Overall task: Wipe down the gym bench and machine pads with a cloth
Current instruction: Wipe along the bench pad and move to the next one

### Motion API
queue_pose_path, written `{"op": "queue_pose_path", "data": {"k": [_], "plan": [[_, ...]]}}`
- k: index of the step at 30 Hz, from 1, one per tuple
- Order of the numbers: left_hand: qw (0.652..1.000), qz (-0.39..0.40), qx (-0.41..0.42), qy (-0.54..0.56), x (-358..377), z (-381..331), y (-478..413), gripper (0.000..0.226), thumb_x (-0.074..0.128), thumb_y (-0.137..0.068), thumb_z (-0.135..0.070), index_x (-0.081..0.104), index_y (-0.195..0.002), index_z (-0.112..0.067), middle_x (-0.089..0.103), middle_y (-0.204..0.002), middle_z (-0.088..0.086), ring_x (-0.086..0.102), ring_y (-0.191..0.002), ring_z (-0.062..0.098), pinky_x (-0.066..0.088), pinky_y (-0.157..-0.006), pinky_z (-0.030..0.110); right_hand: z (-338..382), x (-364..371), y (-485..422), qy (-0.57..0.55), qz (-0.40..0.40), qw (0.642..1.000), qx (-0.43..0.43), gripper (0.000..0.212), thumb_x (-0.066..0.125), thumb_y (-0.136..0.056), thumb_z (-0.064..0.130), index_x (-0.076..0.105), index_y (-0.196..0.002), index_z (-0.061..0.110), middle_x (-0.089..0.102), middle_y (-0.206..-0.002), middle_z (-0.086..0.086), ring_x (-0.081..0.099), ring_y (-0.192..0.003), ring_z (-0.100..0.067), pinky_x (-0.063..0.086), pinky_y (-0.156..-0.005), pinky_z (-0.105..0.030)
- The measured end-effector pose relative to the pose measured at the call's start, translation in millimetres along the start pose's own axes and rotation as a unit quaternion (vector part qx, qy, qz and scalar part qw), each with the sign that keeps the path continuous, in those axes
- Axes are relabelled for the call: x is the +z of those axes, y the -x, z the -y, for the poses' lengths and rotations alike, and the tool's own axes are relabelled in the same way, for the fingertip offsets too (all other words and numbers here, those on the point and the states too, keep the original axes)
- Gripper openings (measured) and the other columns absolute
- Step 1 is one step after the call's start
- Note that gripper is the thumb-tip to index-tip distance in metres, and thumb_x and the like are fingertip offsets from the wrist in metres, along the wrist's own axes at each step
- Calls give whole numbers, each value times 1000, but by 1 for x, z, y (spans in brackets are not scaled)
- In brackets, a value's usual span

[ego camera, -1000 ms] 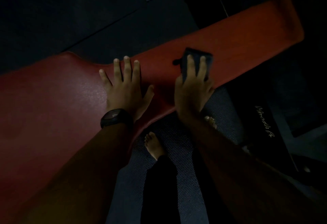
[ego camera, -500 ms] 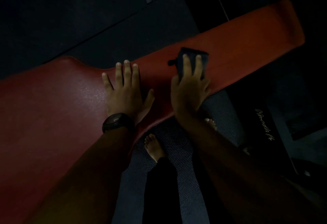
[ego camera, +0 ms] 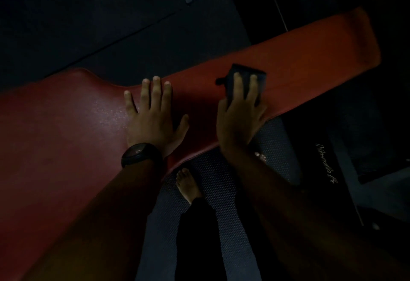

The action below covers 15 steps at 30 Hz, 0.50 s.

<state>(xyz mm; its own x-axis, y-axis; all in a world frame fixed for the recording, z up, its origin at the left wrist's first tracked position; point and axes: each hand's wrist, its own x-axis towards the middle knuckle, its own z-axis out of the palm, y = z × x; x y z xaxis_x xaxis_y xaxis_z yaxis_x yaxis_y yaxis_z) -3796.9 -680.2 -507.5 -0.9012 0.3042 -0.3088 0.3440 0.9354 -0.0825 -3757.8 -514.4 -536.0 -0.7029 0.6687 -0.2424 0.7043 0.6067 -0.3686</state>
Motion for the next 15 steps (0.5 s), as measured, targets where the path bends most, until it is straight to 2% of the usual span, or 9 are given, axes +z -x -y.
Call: {"op": "queue_pose_path", "data": {"k": [3,6,8,10,12,14,15], "plan": [[1000,-4,3,3,1,0,0,86,32,-94,-65,15,-161,-13,12,-169,12,5,-156,31,4,-122,64,3,4,26,20,15,985,-169,67,65,-89,37,42,-151,39,31,-164,1,47,-125,-40,44,-92,-54],[1000,-9,-2,1,2,0,0,86,35,-94,-65,16,-160,-14,14,-169,12,7,-156,32,4,-122,64,3,4,-13,47,5,927,-371,62,65,-85,37,51,-146,39,45,-157,0,57,-109,-36,47,-80,-47],[1000,-11,-2,2,3,0,0,86,36,-93,-65,17,-160,-14,14,-169,12,7,-156,32,4,-122,64,5,2,-48,100,1,906,-412,61,57,-87,39,48,-148,41,45,-157,1,60,-104,-34,48,-76,-44],[1000,-15,-2,5,3,0,0,86,36,-93,-65,18,-160,-15,15,-169,12,8,-156,32,5,-122,64,4,-1,-63,103,5,944,-313,64,51,-89,41,40,-152,43,37,-162,3,57,-110,-34,47,-81,-45],[1000,-15,-5,6,3,-1,0,86,37,-93,-65,19,-160,-15,16,-168,12,9,-156,32,5,-122,64,3,-1,-57,45,-2,990,-135,65,52,-92,39,35,-154,42,27,-166,4,51,-120,-32,44,-92,-47],[1000,-17,-5,7,2,-1,1,85,40,-93,-64,20,-159,-15,17,-168,13,10,-155,33,5,-121,64,4,2,-31,2,0,1000,-6,65,54,-95,37,31,-156,42,20,-168,5,43,-130,-33,40,-101,-51],[1000,-18,-3,9,2,-1,0,85,40,-93,-64,20,-160,-15,17,-168,13,10,-155,33,5,-121,65,7,2,-13,-5,2,1000,9,65,56,-95,37,32,-156,42,19,-168,5,41,-132,-36,39,-102,-54]]}}
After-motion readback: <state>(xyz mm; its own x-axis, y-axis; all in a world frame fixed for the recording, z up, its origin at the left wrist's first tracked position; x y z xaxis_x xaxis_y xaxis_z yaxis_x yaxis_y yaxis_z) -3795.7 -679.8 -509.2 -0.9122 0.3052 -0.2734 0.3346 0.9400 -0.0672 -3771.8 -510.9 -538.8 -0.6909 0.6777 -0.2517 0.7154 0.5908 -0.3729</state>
